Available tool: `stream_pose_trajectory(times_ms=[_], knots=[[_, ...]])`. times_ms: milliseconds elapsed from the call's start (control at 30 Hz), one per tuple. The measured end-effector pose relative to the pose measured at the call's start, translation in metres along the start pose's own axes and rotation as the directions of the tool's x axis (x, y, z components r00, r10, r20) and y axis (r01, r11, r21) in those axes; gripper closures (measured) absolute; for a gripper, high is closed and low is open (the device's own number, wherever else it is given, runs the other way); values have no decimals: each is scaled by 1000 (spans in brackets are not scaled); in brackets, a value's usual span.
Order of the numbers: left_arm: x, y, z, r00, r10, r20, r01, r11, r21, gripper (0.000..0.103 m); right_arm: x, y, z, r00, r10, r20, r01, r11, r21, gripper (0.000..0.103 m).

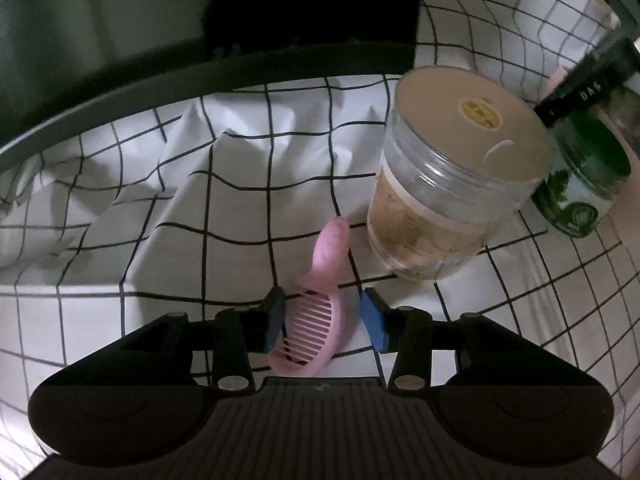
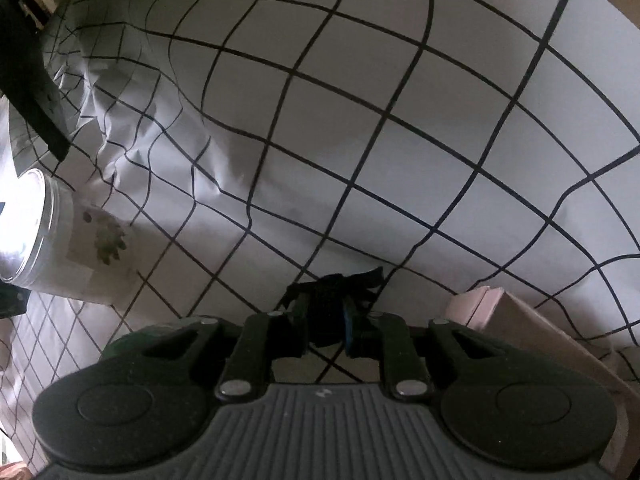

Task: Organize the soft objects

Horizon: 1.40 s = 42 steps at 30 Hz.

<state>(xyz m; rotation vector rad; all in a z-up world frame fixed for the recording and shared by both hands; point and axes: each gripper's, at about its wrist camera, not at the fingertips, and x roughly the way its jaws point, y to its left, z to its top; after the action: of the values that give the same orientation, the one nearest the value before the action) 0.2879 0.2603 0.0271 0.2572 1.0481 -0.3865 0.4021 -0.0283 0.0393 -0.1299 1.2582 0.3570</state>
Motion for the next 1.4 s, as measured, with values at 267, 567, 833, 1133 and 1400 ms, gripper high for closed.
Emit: stream_pose_trajectory(times_ms=[267,567,833,1133,1400], knots=[[0,2,0,1000,-2,8,2,1000,-15,55,-5,1,2,1000,-11,2,11,1000,-17,84],[-4,1,-6,999,-2,51,3,1000,-21,55,-36,-10,0,993,11,115,-18,998,60,65],[-6,0,-8,997,5,75,-3,999,-33,55,-27,-17,4,997,9,74,-18,991,131,62],[-6,1,-8,997,1,82,1,1000,-26,55,4,-1,18,996,-57,-67,66,987,149,56],[-7,0,-7,996,3,90,0,1000,-29,55,25,26,25,972,-178,-153,184,983,26,43]])
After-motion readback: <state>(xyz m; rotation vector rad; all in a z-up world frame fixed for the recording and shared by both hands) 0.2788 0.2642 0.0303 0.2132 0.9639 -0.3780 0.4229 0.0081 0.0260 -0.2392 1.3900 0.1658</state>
